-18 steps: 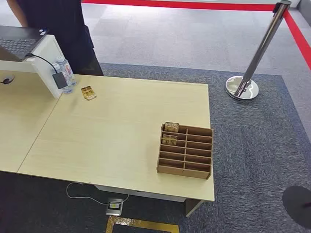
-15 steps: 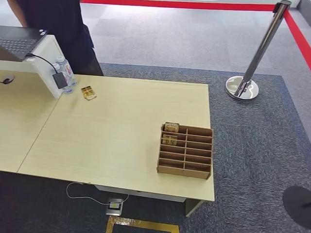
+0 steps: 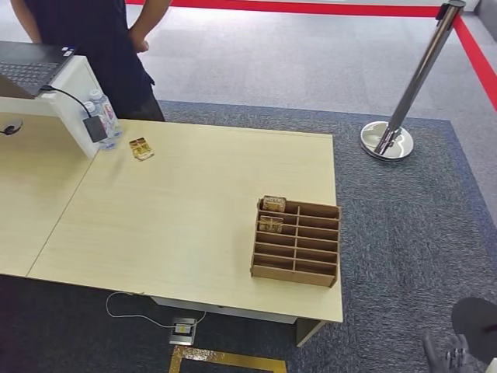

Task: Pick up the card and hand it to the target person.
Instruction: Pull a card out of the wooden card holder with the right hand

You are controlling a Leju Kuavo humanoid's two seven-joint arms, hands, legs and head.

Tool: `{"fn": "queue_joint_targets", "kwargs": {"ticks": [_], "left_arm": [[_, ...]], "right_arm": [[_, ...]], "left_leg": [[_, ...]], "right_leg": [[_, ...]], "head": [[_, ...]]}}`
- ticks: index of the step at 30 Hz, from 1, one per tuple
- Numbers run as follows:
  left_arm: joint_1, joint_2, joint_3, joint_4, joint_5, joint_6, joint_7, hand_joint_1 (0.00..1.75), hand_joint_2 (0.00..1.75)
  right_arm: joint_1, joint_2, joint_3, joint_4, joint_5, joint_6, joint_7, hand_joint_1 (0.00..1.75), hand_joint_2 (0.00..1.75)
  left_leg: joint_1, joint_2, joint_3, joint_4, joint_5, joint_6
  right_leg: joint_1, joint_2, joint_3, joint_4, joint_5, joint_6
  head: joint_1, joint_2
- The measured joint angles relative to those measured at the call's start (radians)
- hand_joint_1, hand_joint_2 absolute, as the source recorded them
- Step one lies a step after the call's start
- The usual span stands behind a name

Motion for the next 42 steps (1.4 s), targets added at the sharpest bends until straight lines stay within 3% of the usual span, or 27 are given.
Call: {"fn": "queue_joint_targets", "kwargs": {"ticks": [3,7,12,17,21,30,37,42], "left_arm": [[0.000,0.000,0.000,0.000,0.000,0.002,0.000,0.00,1.75],[0.001,0.000,0.000,0.000,0.000,-0.002,-0.006,0.00,1.75],[0.003,0.000,0.000,0.000,0.000,-0.014,-0.023,0.00,1.75],[0.005,-0.001,0.000,0.000,-0.010,-0.024,-0.027,0.00,1.75],[0.003,-0.001,-0.001,0.000,-0.026,-0.035,-0.026,0.00,1.75],[-0.002,-0.001,-0.002,0.000,-0.030,-0.037,-0.024,0.00,1.75],[-0.003,-0.001,-0.002,0.000,-0.027,-0.032,-0.012,0.00,1.75],[-0.003,-0.001,-0.002,0.000,-0.025,-0.028,-0.013,0.00,1.75]], "right_arm": [[0.054,0.040,0.105,-0.184,-0.049,0.022,0.013,0.00,1.75],[0.145,0.074,0.294,-0.460,-0.042,-0.026,0.023,0.00,1.75],[0.222,0.073,0.520,-0.683,0.039,-0.103,0.009,0.00,1.75],[0.254,0.044,0.720,-0.803,0.155,-0.187,0.011,0.00,1.75],[0.215,0.008,0.872,-0.820,0.311,-0.264,0.064,0.00,1.75],[0.006,-0.066,1.182,-0.716,0.742,-0.485,0.236,0.00,1.75],[-0.129,-0.095,1.337,-0.591,0.760,-0.495,0.300,0.00,1.75],[-0.204,-0.101,1.416,-0.497,0.864,-0.579,0.397,0.00,1.75]], "left_leg": [[0.000,0.000,0.000,0.000,0.000,0.000],[0.000,0.000,-0.001,0.000,0.000,0.000],[0.000,0.000,-0.001,0.000,0.000,0.000],[0.000,0.000,-0.001,0.000,0.000,0.000],[0.000,0.001,-0.002,0.000,0.000,0.000],[0.000,0.001,-0.001,0.000,0.001,-0.001],[0.000,0.001,-0.001,0.000,0.001,-0.001],[0.000,0.000,-0.001,0.000,0.001,-0.001]], "right_leg": [[0.000,0.000,0.000,0.000,0.000,0.000],[0.000,0.000,-0.001,0.000,0.000,0.000],[0.000,0.000,-0.001,0.000,-0.001,0.001],[0.001,0.000,-0.001,0.000,0.000,0.001],[0.001,0.000,0.000,0.000,0.000,0.001],[0.001,0.000,0.000,0.001,0.000,0.000],[0.001,0.000,-0.001,0.001,0.000,0.000],[0.001,0.000,-0.001,0.001,0.000,0.000]], "head": [[0.000,0.000],[0.000,0.000],[0.000,0.000],[0.000,0.000],[0.000,0.000],[0.000,0.000],[0.000,0.000],[0.000,0.000]]}}
